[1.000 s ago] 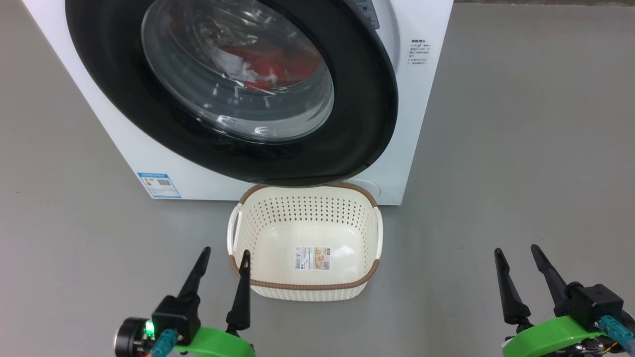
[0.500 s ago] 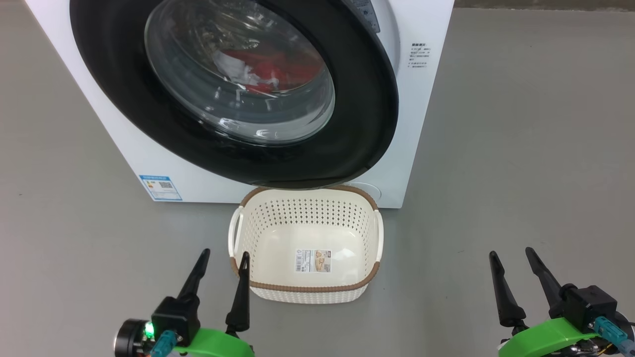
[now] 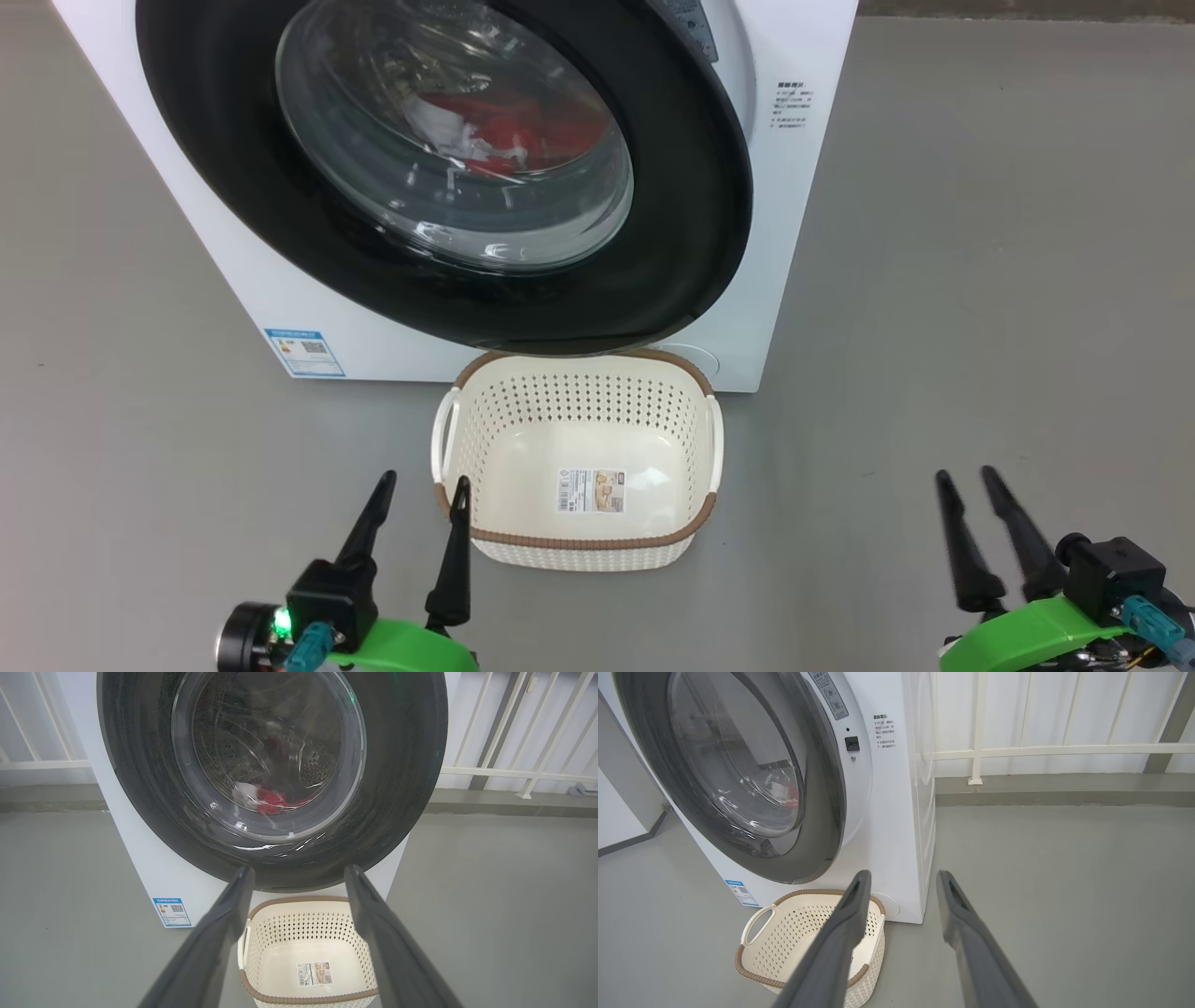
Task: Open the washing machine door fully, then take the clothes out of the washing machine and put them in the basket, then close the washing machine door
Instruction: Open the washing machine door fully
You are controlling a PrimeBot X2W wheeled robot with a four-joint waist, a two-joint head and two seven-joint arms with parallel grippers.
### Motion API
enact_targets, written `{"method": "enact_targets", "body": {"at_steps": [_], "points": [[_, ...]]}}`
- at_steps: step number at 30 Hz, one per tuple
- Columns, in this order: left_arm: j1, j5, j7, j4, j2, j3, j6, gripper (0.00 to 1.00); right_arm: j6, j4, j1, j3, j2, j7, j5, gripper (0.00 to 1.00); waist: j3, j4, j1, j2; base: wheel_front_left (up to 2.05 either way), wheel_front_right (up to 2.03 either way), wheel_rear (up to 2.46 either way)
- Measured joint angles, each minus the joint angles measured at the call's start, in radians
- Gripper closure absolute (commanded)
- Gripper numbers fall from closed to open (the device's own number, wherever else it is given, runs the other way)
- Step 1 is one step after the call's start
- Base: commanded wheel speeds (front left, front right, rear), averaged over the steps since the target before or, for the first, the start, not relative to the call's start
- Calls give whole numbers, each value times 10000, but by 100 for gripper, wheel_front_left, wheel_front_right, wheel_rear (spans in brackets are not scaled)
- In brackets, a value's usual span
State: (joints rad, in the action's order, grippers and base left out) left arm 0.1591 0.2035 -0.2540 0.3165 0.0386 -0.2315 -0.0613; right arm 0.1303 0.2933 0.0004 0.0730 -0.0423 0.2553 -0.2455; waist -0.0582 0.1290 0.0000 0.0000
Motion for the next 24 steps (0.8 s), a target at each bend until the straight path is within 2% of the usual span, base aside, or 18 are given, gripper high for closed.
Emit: {"method": "enact_targets", "body": {"at_steps": [6, 12, 14, 16, 19, 24], "points": [[1, 2, 0, 0, 0, -21, 0, 0, 0, -117, -1, 17, 2, 0, -161, 100, -65, 3, -1, 0, 0, 0, 0], [3, 17, 0, -13, 2, -38, -12, 0, 0, -366, -61, 176, 4, 0, -1499, 100, -78, 37, 0, 0, 0, 0, 0], [4, 63, 0, -29, 2, -63, -12, 0, -2, -343, -203, 196, 13, 0, -3026, 100, -94, 55, 0, 0, 0, 0, 0], [7, 77, 0, -58, 2, -82, -13, 0, -2, -320, -427, 251, 13, 0, -3877, 100, -118, 72, 0, 0, 0, 0, 0], [12, 84, 0, -119, 2, -117, -27, 0, -2, -222, -912, 199, 13, -4, -5833, 100, -198, 95, 0, 0, 0, 0, 0], [29, 105, 0, -224, 4, -190, -82, 0, -2, -96, -1967, 345, -98, -807, -8813, 100, -375, 115, 0, 0, 0, 0, 0]]}}
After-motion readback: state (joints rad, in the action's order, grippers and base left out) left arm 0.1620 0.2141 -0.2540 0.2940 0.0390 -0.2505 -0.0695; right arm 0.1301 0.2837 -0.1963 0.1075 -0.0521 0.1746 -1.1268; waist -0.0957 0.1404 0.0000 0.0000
